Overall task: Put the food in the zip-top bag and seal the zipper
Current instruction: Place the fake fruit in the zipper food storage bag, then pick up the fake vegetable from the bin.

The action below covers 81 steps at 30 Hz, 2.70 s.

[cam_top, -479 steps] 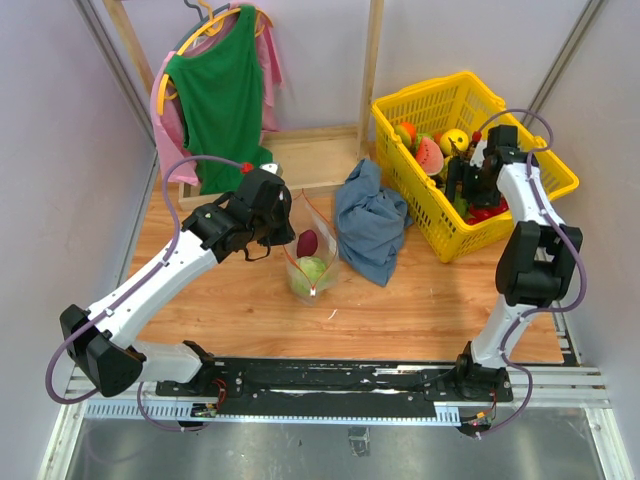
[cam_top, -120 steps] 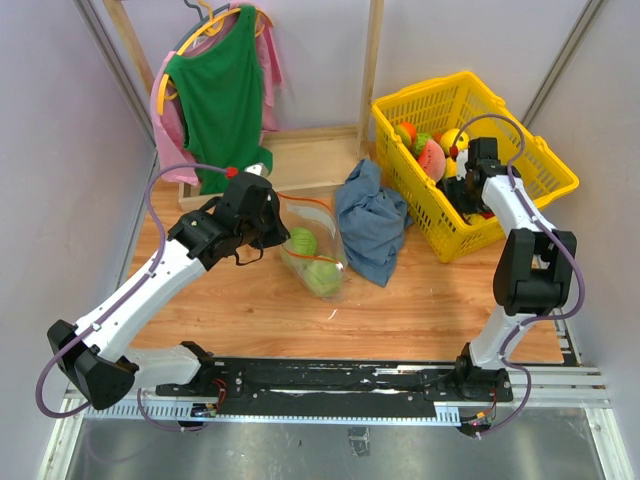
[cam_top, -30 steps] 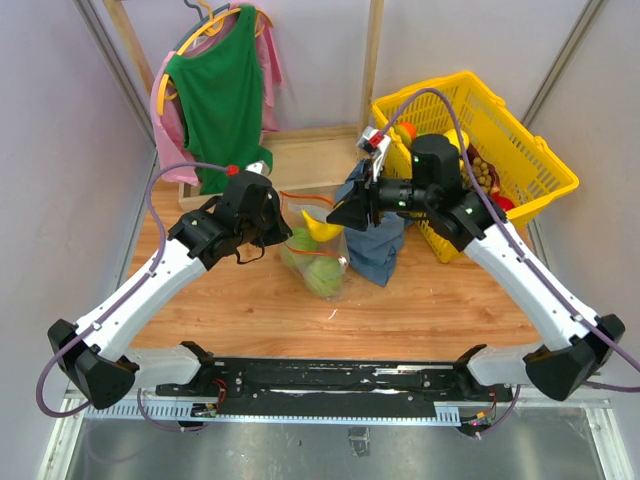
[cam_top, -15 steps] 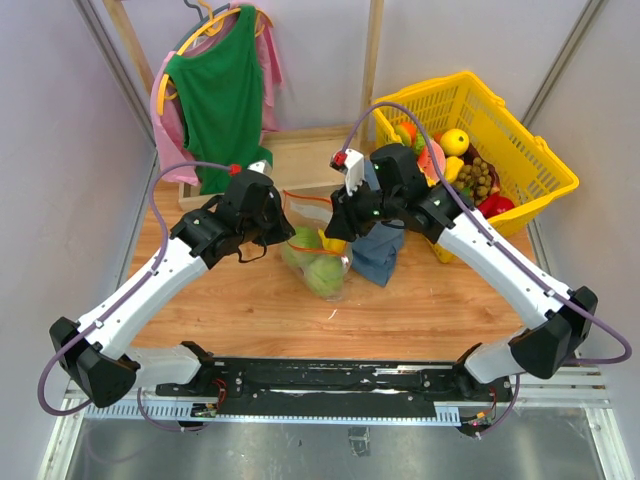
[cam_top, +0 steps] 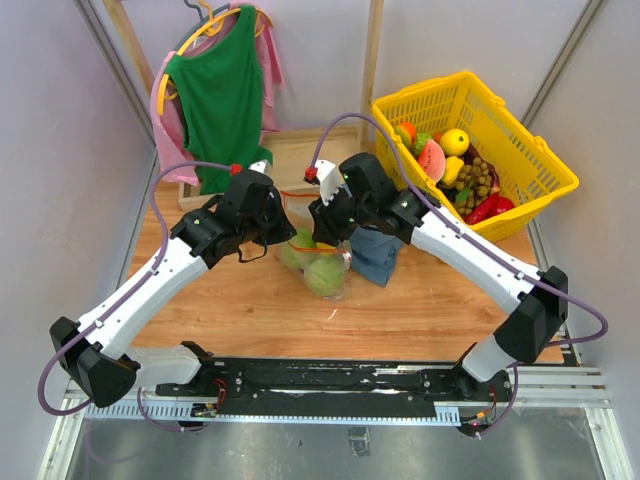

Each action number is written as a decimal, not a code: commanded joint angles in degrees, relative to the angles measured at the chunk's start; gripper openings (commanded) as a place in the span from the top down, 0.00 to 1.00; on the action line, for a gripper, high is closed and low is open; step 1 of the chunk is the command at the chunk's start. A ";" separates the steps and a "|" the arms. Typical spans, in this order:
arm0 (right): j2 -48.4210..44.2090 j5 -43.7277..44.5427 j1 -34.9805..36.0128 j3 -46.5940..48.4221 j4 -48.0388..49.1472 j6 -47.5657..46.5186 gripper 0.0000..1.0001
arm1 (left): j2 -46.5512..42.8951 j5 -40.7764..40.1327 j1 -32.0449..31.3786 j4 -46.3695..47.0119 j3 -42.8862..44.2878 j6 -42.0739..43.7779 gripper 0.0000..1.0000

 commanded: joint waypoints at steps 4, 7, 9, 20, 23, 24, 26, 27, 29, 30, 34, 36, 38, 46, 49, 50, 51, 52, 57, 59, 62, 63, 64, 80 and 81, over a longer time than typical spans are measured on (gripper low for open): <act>-2.23 5.52 1.30 -5.16 10.15 -5.28 0.95 | -0.35 0.88 0.44 2.24 1.04 0.00 1.00; -1.72 3.30 1.31 -7.19 12.10 -5.22 0.89 | -0.47 0.96 0.41 2.44 0.75 -0.16 1.00; -1.17 2.68 1.35 -7.60 11.58 -5.11 0.75 | -0.67 0.93 0.39 2.53 0.49 -0.21 1.00; -6.76 3.10 1.37 -6.64 7.45 -3.74 0.21 | -1.24 0.67 0.42 2.80 -0.68 -0.42 1.00; -8.30 4.60 1.35 -5.09 4.35 -2.32 0.19 | -1.24 0.73 0.42 2.66 -0.61 -0.38 1.00; -8.88 5.32 1.31 -4.76 3.33 -1.99 0.18 | -1.27 0.71 0.41 2.58 -0.55 -0.44 1.00; -9.65 8.50 1.31 -4.03 0.86 -1.11 0.17 | -1.41 0.36 0.48 2.37 -0.53 -0.38 1.00; -9.78 10.48 1.35 -3.49 -0.61 -0.90 0.17 | -1.50 0.26 0.46 2.36 -0.51 -0.32 1.00; -9.42 14.35 1.20 -2.04 -3.94 -0.53 0.16 | -1.51 0.01 0.43 2.28 -0.38 -0.34 1.00; -8.94 15.88 1.07 -1.08 -5.61 -0.39 0.15 | -1.49 0.07 0.41 2.27 -0.35 -0.31 1.00; -7.08 17.39 -0.38 0.83 -8.85 1.26 0.15 | -1.48 0.01 0.46 2.16 -0.26 -0.23 1.00; -5.77 17.02 -0.56 1.06 -9.02 2.64 0.15 | -1.50 0.00 0.40 2.27 -0.26 -0.35 1.00; -4.01 15.13 -0.48 1.36 -9.19 4.24 0.18 | -1.44 0.01 0.45 2.36 -0.25 -0.35 1.00; -0.16 14.22 -0.32 4.98 -12.76 5.99 0.63 | -1.11 -1.01 0.44 1.51 -0.26 -0.19 1.00; -0.94 12.66 -0.32 7.48 -14.52 4.99 0.94 | -1.17 -3.26 0.44 -0.17 0.02 0.12 1.00; -1.14 12.19 -0.31 8.41 -15.26 4.88 0.99 | -1.18 -3.95 0.41 -0.72 0.19 0.21 1.00; -1.35 11.69 -0.28 9.28 -15.93 4.75 0.99 | -1.27 -4.67 0.41 -1.18 0.23 0.30 1.00; -1.43 11.12 -0.34 10.03 -16.49 4.64 0.99 | -1.37 -5.44 0.45 -1.61 0.30 0.43 1.00; -0.79 10.34 -0.36 11.92 -18.81 3.46 0.96 | -1.21 -8.35 0.46 -4.07 1.49 0.98 1.00; -0.55 10.66 -0.69 12.00 -19.45 2.88 0.87 | -1.39 -8.00 0.46 -3.88 1.65 1.09 1.00; -0.64 10.07 -1.49 13.29 -20.96 0.75 0.72 | -1.60 -6.90 0.42 -2.57 1.31 1.33 1.00; -0.84 9.81 -1.90 13.94 -21.56 -0.21 0.67 | -1.44 -6.36 0.41 -2.08 1.30 1.39 1.00; -1.10 9.77 -2.55 14.74 -22.34 -1.33 0.63 | -1.36 -5.73 0.41 -1.63 1.23 1.42 1.00; -4.06 18.23 -36.14 15.65 -25.47 -2.49 0.31 | -1.42 -2.61 0.45 1.17 -0.05 2.73 1.00; -3.62 17.09 -38.65 15.49 -25.67 -1.95 0.31 | -1.56 -2.73 0.42 1.21 -0.07 2.92 1.00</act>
